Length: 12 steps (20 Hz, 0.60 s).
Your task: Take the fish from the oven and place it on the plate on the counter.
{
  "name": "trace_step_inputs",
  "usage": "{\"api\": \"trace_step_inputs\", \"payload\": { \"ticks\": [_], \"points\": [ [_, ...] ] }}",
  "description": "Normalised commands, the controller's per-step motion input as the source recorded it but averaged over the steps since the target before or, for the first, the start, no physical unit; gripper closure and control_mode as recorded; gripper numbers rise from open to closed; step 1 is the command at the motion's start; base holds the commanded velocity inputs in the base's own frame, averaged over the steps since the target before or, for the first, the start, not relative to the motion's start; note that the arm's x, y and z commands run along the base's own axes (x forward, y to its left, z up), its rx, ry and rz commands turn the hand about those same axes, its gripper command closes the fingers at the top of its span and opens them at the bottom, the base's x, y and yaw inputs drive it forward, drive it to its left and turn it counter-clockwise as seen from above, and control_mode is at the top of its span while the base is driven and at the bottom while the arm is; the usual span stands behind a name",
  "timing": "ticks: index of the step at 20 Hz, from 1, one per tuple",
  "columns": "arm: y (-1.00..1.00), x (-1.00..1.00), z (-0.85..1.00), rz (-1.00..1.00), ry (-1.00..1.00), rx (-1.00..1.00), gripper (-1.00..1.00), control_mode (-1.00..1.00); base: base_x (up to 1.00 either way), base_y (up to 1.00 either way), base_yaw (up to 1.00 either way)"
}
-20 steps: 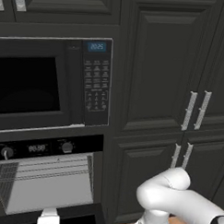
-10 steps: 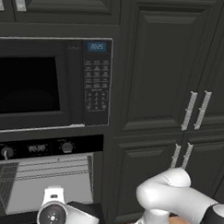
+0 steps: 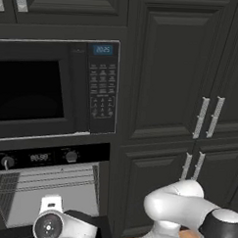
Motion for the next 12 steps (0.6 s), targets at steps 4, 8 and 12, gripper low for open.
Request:
{"api": "trace_step_inputs", "payload": {
  "ticks": [4,8,12],
  "points": [
    [0.13,0.51,-0.51,-0.01,-0.05,-0.12,-1.0,-1.0,0.0,0.0,0.0],
    [0.02,0.53,-0.7,0.0,-0.17,-0.16,-1.0,-1.0,0.0,0.0,0.0],
    [0.03,0.27,-0.72,0.0,-0.29,-0.18,-1.0,-1.0,0.0,0.0,0.0]
  ]
}}
